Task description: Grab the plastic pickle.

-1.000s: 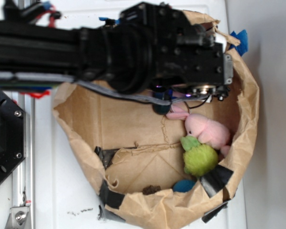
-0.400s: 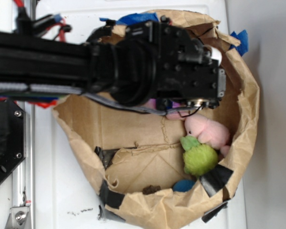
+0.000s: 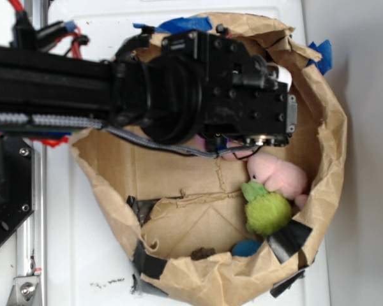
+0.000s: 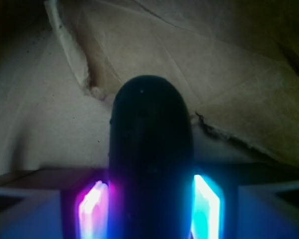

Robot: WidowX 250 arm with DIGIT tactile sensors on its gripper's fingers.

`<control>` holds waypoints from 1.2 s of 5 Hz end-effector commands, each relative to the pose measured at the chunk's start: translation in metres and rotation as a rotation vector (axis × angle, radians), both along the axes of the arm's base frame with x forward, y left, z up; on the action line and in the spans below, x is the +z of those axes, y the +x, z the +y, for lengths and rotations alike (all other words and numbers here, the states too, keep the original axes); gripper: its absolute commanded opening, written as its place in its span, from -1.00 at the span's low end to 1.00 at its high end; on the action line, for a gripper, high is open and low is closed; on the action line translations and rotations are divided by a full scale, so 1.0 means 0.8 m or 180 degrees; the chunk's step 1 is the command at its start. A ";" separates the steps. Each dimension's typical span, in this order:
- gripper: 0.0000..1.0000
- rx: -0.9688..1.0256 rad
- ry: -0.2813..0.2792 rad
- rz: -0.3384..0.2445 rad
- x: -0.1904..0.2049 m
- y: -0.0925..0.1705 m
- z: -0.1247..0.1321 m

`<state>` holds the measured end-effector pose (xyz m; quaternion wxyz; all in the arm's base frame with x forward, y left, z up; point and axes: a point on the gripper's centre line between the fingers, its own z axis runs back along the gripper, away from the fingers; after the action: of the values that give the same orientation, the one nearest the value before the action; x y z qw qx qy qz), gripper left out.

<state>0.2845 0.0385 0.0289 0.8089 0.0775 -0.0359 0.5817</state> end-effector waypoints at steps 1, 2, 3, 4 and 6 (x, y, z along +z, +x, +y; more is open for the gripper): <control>-1.00 -0.0790 -0.0069 -0.0229 0.038 -0.009 -0.011; -1.00 -0.1588 -0.0155 -0.0565 0.087 -0.019 -0.024; -1.00 -0.2119 -0.0477 -0.0402 0.134 -0.022 -0.032; -1.00 -0.2518 -0.0911 -0.0215 0.151 -0.020 -0.051; -1.00 -0.2670 -0.0930 -0.0314 0.155 -0.014 -0.047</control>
<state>0.2690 -0.0152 0.1404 0.9760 -0.0862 0.0046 0.2000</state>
